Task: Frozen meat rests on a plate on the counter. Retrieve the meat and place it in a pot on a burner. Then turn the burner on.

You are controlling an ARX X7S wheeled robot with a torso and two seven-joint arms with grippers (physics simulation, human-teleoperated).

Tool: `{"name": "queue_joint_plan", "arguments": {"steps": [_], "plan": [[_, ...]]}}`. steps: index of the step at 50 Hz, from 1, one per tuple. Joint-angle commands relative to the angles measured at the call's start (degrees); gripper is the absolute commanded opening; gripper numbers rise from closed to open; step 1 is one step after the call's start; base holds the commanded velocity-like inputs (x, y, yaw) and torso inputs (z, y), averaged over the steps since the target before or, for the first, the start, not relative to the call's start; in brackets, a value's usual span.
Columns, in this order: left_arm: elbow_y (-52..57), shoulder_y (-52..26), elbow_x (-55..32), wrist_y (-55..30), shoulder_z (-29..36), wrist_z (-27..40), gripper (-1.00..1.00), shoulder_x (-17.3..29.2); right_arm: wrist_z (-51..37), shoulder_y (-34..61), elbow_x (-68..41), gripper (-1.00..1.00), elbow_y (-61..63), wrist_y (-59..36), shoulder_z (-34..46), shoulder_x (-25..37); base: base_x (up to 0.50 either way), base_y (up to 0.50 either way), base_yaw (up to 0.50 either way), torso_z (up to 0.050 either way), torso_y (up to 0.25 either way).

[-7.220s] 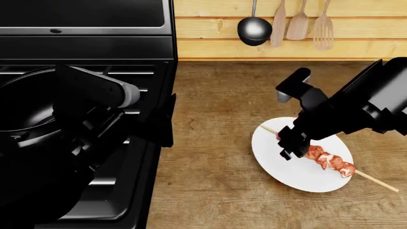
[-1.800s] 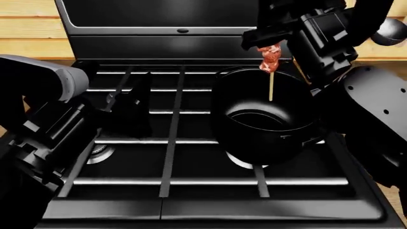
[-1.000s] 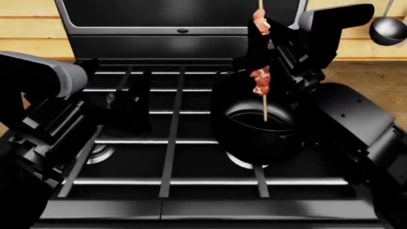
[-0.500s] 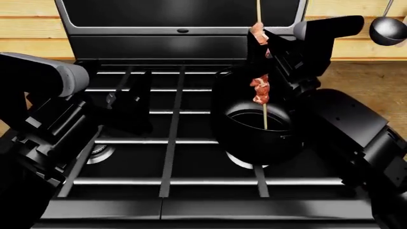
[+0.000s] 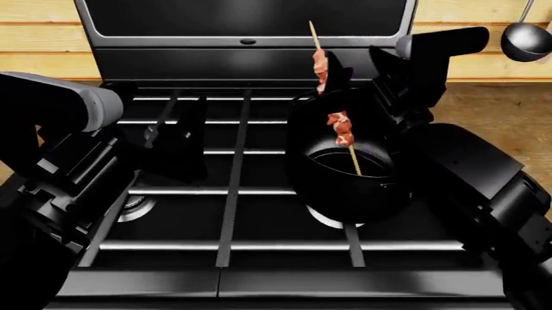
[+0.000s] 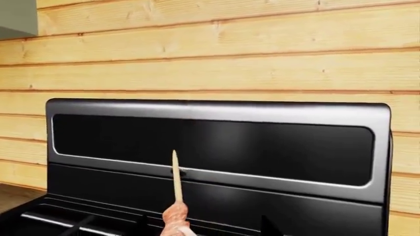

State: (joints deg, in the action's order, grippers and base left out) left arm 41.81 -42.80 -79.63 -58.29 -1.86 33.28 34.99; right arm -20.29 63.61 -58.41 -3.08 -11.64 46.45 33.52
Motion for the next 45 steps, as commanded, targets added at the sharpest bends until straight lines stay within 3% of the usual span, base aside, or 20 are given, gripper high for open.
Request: {"name": "queue_joint_plan", "arguments": {"steps": [1, 16, 34, 45], "plan": [[0.0, 0.2, -0.1, 0.3, 0.2, 0.1, 1.00, 0.2, -0.2, 0.0, 0.5, 1.00, 0.2, -0.6, 0.2, 0.1, 0.00, 0.00, 0.00, 0.000, 0.000], [-0.3, 0.3, -0.3, 0.7, 0.2, 0.0, 1.00, 0.5, -4.5, 1.3, -0.4, 1.00, 9.2, -2.4, -1.1, 3.8, 0.00, 0.00, 0.00, 0.000, 0.000], [1.2, 1.7, -0.1, 1.2, 0.2, 0.2, 1.00, 1.1, -17.6, 5.4, -12.2, 1.00, 25.6, -15.7, -2.7, 13.3, 0.00, 0.00, 0.00, 0.000, 0.000], [2.6, 5.0, 7.3, 3.1, 1.7, -3.7, 1.00, 0.7, -22.9, 4.2, -20.1, 1.00, 31.6, -18.2, -3.9, 16.7, 0.00, 0.00, 0.00, 0.000, 0.000]]}}
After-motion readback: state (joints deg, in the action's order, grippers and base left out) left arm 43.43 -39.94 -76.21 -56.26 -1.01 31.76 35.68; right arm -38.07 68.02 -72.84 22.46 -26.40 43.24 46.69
